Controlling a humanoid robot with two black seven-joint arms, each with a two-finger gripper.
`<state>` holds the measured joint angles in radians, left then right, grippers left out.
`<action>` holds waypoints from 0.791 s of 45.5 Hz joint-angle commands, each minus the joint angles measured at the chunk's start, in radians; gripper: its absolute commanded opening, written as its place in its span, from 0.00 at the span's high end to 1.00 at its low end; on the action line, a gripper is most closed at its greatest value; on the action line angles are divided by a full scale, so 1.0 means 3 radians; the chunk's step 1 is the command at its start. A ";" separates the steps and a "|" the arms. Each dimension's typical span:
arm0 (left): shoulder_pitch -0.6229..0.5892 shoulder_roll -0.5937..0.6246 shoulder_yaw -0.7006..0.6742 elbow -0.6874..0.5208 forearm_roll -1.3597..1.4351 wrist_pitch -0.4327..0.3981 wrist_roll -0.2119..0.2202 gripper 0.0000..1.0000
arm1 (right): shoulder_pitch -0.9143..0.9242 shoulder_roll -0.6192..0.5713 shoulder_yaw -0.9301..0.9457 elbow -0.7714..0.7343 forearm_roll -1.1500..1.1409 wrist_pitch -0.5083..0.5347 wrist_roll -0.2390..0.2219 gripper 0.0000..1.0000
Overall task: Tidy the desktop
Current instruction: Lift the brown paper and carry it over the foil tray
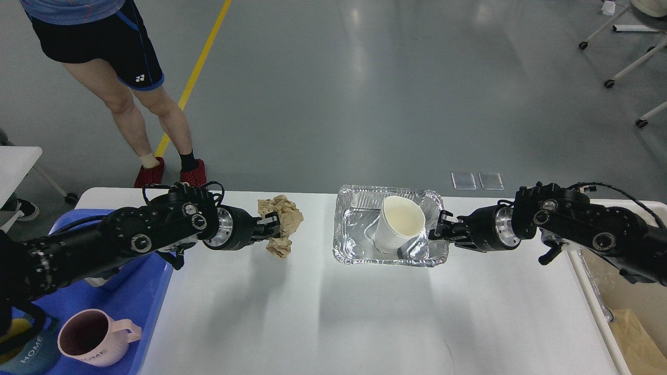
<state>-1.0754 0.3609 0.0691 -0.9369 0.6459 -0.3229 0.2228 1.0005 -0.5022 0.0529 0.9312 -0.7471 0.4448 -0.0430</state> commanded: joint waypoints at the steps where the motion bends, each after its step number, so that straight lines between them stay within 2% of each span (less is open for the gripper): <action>1: -0.0127 0.0736 -0.0077 -0.1074 0.0005 0.0003 0.0014 0.98 | 0.0004 -0.0008 0.0013 0.0005 0.0000 0.0005 -0.0005 1.00; 5: -0.0234 0.1265 -0.0092 -0.1718 0.0005 -0.0033 0.0004 0.98 | 0.0004 -0.0008 0.0013 0.0005 0.0000 0.0005 -0.0005 1.00; 8: -0.0362 0.1603 -0.0128 -0.2010 0.0000 -0.0166 -0.0011 0.98 | 0.0004 -0.0008 0.0013 0.0005 0.0000 0.0005 -0.0005 1.00; 12: -0.0450 0.1976 -0.0322 -0.2174 -0.0005 -0.0401 -0.0037 0.98 | -0.0001 -0.0008 0.0013 0.0000 0.0000 0.0000 -0.0005 1.00; 18: -0.0455 0.2371 -0.0889 -0.2195 -0.0016 -0.0769 -0.0027 0.97 | -0.0006 0.0002 0.0013 0.0000 0.0000 0.0000 -0.0005 1.00; 25: -0.0460 0.2565 -0.1355 -0.2190 -0.0082 -0.0989 -0.0011 0.97 | -0.0006 0.0002 0.0013 0.0000 0.0000 0.0000 -0.0005 1.00; 36: -0.0526 0.2407 -0.1463 -0.2184 -0.0087 -0.0979 0.0009 0.97 | -0.0006 0.0007 0.0013 0.0000 0.0000 0.0005 -0.0005 1.00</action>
<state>-1.2275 1.1199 -0.3676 -1.5941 0.6199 -0.6273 0.2226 0.9986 -0.5001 0.0568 0.9312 -0.7471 0.4451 -0.0445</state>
